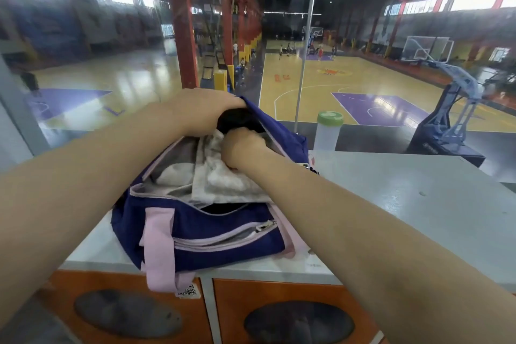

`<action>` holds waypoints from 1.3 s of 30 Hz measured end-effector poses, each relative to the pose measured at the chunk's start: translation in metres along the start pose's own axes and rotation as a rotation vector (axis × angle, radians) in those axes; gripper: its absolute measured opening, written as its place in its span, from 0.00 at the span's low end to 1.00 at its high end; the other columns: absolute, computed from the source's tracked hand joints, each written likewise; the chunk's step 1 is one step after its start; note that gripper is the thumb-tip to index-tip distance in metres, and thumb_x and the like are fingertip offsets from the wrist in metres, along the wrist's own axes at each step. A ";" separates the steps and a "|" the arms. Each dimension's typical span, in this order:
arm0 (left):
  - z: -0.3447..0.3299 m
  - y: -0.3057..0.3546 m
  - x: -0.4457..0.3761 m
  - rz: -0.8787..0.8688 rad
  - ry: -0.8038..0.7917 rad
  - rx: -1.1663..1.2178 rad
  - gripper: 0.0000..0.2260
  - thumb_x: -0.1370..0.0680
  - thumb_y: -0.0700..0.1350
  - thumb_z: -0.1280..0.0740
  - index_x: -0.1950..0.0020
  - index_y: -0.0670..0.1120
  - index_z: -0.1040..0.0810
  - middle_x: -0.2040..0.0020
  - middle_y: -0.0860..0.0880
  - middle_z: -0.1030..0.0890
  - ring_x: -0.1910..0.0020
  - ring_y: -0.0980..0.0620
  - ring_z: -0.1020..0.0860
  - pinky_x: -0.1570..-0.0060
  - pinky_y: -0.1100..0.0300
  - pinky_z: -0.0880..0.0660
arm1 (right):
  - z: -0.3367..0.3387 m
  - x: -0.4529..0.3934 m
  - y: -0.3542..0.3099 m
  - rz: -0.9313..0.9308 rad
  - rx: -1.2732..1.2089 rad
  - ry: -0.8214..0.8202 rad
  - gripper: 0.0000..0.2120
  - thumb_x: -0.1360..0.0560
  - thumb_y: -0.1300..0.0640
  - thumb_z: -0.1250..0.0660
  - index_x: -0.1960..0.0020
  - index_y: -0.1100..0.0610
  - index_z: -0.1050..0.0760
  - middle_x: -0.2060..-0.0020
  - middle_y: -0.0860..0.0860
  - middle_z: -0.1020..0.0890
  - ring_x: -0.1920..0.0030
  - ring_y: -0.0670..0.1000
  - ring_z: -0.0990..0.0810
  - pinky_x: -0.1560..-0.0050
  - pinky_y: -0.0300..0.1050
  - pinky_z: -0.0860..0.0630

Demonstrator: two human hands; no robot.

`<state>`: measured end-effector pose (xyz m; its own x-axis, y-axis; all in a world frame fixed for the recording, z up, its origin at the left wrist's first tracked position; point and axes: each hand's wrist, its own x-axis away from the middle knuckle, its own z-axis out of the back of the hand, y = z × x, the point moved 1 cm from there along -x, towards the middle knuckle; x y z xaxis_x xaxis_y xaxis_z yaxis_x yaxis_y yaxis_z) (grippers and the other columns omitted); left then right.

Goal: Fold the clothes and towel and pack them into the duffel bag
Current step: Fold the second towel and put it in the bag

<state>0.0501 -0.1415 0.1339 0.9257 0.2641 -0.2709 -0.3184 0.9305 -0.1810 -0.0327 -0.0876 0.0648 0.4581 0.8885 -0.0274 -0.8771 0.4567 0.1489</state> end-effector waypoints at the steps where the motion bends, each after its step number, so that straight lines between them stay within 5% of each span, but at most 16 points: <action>1: 0.002 0.000 -0.001 0.001 -0.014 0.019 0.26 0.23 0.35 0.39 0.31 0.58 0.31 0.33 0.54 0.25 0.39 0.46 0.25 0.48 0.50 0.26 | -0.003 -0.008 -0.001 -0.005 0.036 -0.067 0.20 0.21 0.57 0.41 0.29 0.60 0.32 0.30 0.58 0.30 0.31 0.61 0.31 0.37 0.57 0.30; 3: 0.003 -0.004 -0.003 0.009 -0.027 0.071 0.25 0.22 0.36 0.39 0.30 0.59 0.32 0.33 0.53 0.25 0.38 0.46 0.25 0.46 0.49 0.26 | -0.004 -0.034 -0.004 -0.107 0.029 -0.188 0.22 0.19 0.54 0.41 0.27 0.57 0.35 0.29 0.59 0.33 0.29 0.61 0.35 0.34 0.58 0.34; 5: 0.001 -0.012 -0.004 0.020 -0.040 0.139 0.25 0.22 0.37 0.38 0.29 0.60 0.33 0.31 0.53 0.26 0.36 0.46 0.26 0.43 0.49 0.27 | -0.021 -0.048 0.020 -0.083 -0.017 -0.346 0.21 0.19 0.50 0.41 0.26 0.51 0.34 0.37 0.69 0.27 0.34 0.57 0.30 0.33 0.48 0.34; 7: -0.003 -0.016 -0.003 0.031 -0.043 0.183 0.26 0.21 0.38 0.38 0.28 0.61 0.34 0.30 0.53 0.27 0.35 0.46 0.26 0.41 0.49 0.28 | -0.033 -0.072 0.029 -0.188 -0.248 -0.414 0.26 0.22 0.66 0.41 0.27 0.48 0.33 0.42 0.73 0.24 0.38 0.52 0.28 0.32 0.31 0.45; 8: -0.004 -0.016 -0.003 0.035 -0.040 0.190 0.27 0.21 0.37 0.39 0.28 0.62 0.35 0.30 0.53 0.27 0.35 0.46 0.27 0.40 0.50 0.28 | -0.038 -0.074 0.030 -0.149 -0.334 -0.398 0.36 0.29 0.78 0.41 0.27 0.52 0.33 0.36 0.65 0.25 0.34 0.50 0.29 0.33 0.28 0.49; 9: -0.006 -0.015 -0.002 0.042 -0.033 0.192 0.29 0.22 0.35 0.40 0.27 0.62 0.36 0.29 0.54 0.28 0.34 0.46 0.28 0.40 0.51 0.29 | -0.031 -0.065 0.030 -0.170 -0.222 -0.285 0.39 0.34 0.82 0.39 0.27 0.56 0.34 0.31 0.58 0.27 0.31 0.49 0.31 0.32 0.29 0.45; 12: -0.011 -0.010 -0.001 0.066 -0.022 0.207 0.34 0.24 0.30 0.42 0.26 0.61 0.37 0.28 0.54 0.30 0.32 0.46 0.29 0.38 0.51 0.29 | -0.023 -0.031 0.027 -0.113 0.112 0.056 0.24 0.21 0.57 0.38 0.26 0.60 0.37 0.30 0.58 0.30 0.30 0.58 0.32 0.31 0.50 0.35; 15: -0.022 -0.010 0.002 0.037 0.010 0.224 0.36 0.27 0.28 0.43 0.27 0.61 0.36 0.26 0.55 0.33 0.30 0.47 0.32 0.36 0.49 0.30 | -0.027 -0.019 0.032 -0.011 0.176 0.164 0.22 0.19 0.54 0.41 0.27 0.60 0.37 0.30 0.57 0.30 0.31 0.57 0.31 0.31 0.50 0.36; 22: -0.045 -0.022 0.027 0.074 0.189 -0.131 0.10 0.24 0.44 0.33 0.45 0.56 0.18 0.28 0.48 0.31 0.30 0.43 0.35 0.40 0.45 0.31 | -0.007 -0.010 0.048 -0.077 -0.074 -0.043 0.21 0.22 0.57 0.36 0.30 0.57 0.31 0.35 0.53 0.25 0.37 0.58 0.25 0.39 0.54 0.26; 25: -0.064 -0.012 0.039 0.220 -0.019 -0.213 0.27 0.28 0.63 0.33 0.30 0.58 0.30 0.21 0.48 0.47 0.24 0.43 0.48 0.32 0.38 0.39 | -0.001 -0.001 0.055 -0.155 -0.026 -0.097 0.17 0.21 0.59 0.39 0.32 0.58 0.29 0.37 0.53 0.25 0.36 0.58 0.26 0.41 0.54 0.28; 28: -0.081 -0.006 0.048 0.277 -0.152 -0.170 0.45 0.35 0.73 0.34 0.24 0.55 0.42 0.21 0.49 0.62 0.22 0.43 0.59 0.30 0.30 0.49 | -0.002 -0.003 0.050 -0.078 -0.096 0.029 0.14 0.20 0.57 0.41 0.37 0.58 0.25 0.39 0.56 0.22 0.39 0.59 0.24 0.48 0.51 0.29; 31: -0.083 -0.009 0.053 0.255 -0.202 -0.183 0.50 0.38 0.74 0.34 0.23 0.54 0.46 0.21 0.49 0.65 0.22 0.45 0.61 0.30 0.30 0.51 | -0.013 -0.007 0.032 -0.041 -0.091 0.063 0.19 0.19 0.55 0.43 0.29 0.57 0.31 0.31 0.56 0.28 0.32 0.58 0.30 0.35 0.53 0.33; 35: -0.063 -0.022 0.037 0.160 -0.139 -0.136 0.43 0.33 0.68 0.33 0.23 0.53 0.42 0.20 0.52 0.58 0.22 0.47 0.55 0.28 0.36 0.48 | -0.044 -0.009 0.026 0.035 -0.415 0.291 0.22 0.19 0.52 0.43 0.28 0.59 0.33 0.32 0.59 0.28 0.33 0.59 0.29 0.31 0.51 0.37; 37: -0.045 -0.030 0.023 0.138 -0.006 -0.036 0.30 0.26 0.55 0.33 0.26 0.52 0.35 0.21 0.52 0.44 0.25 0.45 0.43 0.30 0.42 0.39 | -0.047 -0.006 0.031 0.099 -0.615 0.471 0.24 0.22 0.44 0.42 0.33 0.57 0.31 0.38 0.58 0.23 0.39 0.59 0.25 0.36 0.53 0.29; 39: -0.030 -0.030 0.011 0.089 0.084 0.063 0.22 0.26 0.41 0.36 0.31 0.50 0.26 0.27 0.51 0.30 0.34 0.44 0.31 0.36 0.49 0.31 | -0.046 0.001 0.028 0.184 -0.625 0.387 0.28 0.23 0.37 0.44 0.32 0.55 0.31 0.36 0.56 0.24 0.38 0.58 0.25 0.35 0.54 0.29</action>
<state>0.0637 -0.1746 0.1076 0.8730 0.3267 -0.3620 -0.3827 0.9191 -0.0935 -0.0635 -0.0717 0.0239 0.3144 0.8523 -0.4181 -0.9059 0.1376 -0.4006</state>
